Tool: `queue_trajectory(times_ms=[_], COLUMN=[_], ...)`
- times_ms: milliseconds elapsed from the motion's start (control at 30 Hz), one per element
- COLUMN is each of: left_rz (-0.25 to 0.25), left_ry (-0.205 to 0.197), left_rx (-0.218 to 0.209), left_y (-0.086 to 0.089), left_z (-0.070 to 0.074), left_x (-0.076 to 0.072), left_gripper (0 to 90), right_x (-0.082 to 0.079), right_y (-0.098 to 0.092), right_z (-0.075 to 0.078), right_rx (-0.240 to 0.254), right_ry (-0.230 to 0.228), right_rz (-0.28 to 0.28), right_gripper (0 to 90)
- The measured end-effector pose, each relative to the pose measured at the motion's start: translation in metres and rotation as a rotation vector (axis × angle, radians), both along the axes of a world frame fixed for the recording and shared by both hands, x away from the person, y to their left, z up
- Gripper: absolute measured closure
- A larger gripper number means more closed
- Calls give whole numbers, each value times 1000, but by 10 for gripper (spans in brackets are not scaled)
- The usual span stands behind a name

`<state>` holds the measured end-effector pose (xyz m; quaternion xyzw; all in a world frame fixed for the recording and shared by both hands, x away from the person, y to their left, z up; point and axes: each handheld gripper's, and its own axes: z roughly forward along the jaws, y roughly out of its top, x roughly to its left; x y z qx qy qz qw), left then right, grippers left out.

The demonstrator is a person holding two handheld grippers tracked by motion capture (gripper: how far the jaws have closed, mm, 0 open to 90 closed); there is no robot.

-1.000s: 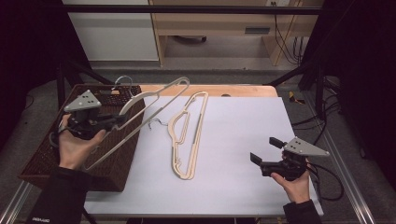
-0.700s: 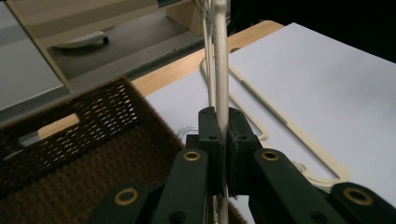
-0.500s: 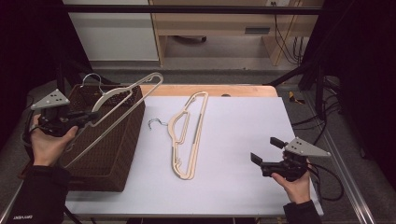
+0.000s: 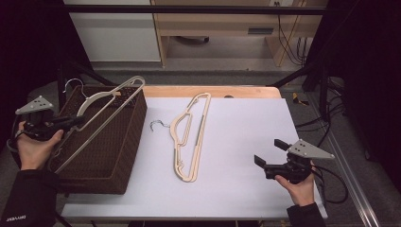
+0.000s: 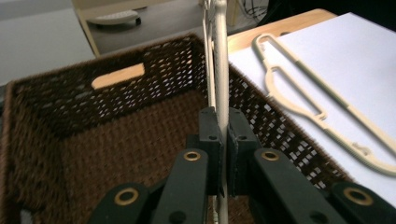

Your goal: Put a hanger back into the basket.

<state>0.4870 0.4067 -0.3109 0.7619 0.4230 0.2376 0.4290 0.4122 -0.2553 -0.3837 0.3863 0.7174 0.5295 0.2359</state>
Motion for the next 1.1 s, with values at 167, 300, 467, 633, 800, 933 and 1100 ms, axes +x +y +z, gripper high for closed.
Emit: queue_trajectory(times_ms=[167,300,467,633,800,933,1100], left_rz=[12,15,43,70,91,119,200], left_ry=[10,26,63,111,148,185,234], left_rx=[-26,-15,17,20,33,40,94], left_y=[12,20,23,29,30,30,28], left_z=[-10,-16,-28,-48,-61,-61,-66], left_x=[1,0,-1,-1,0,3,9], left_gripper=[863,863,860,857,862,856,766], right_x=[0,0,1,2,3,4,3], right_y=[0,-1,0,2,3,5,5], right_z=[0,-1,-2,-3,-5,-6,-6], right_rx=[-3,-1,-4,-8,-17,-18,-14], right_ry=[1,4,8,14,18,21,21], right_rz=[-2,-3,-3,-1,5,4,6], right_gripper=[52,52,52,53,52,52,52])
